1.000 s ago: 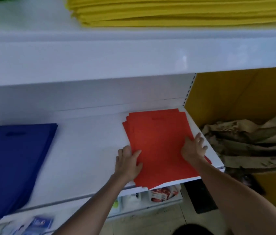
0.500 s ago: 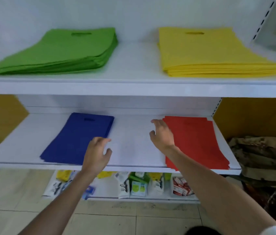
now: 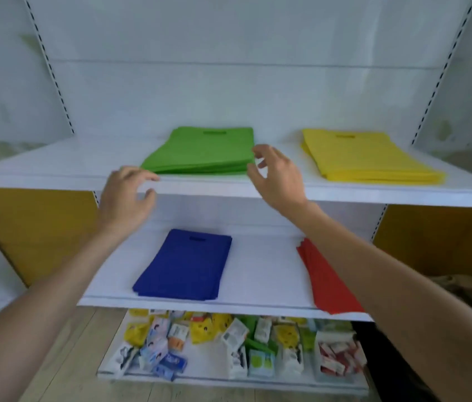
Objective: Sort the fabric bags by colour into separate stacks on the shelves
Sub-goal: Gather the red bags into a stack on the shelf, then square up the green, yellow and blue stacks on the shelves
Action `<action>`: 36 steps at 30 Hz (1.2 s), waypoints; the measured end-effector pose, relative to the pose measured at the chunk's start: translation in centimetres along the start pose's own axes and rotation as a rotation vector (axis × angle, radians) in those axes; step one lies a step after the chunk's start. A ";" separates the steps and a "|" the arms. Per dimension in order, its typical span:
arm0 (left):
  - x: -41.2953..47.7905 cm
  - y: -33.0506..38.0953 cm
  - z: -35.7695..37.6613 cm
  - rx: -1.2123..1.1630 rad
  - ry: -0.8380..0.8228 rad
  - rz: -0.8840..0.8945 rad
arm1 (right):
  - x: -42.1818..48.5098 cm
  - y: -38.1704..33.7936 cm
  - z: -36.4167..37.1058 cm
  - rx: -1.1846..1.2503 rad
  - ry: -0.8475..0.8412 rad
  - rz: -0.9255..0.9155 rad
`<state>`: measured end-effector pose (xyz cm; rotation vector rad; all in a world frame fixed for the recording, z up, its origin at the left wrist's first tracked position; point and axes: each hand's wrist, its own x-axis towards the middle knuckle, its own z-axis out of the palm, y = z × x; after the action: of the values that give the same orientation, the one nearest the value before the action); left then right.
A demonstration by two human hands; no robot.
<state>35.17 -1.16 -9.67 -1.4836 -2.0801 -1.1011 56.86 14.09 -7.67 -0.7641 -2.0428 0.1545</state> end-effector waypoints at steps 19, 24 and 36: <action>17.1 -8.0 7.8 -0.287 -0.149 -0.491 | 16.7 12.3 10.6 0.153 -0.265 0.546; 20.0 -10.5 11.8 -0.347 -0.293 -0.554 | 19.4 14.6 14.0 0.238 -0.379 0.618; 25.3 -9.7 15.7 -0.868 -0.659 -0.522 | 21.5 14.6 17.3 0.572 -0.389 0.725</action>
<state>18.81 25.37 -6.33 -1.9057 -2.7017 -2.1509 41.39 41.21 -7.60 -1.1165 -1.8167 1.3203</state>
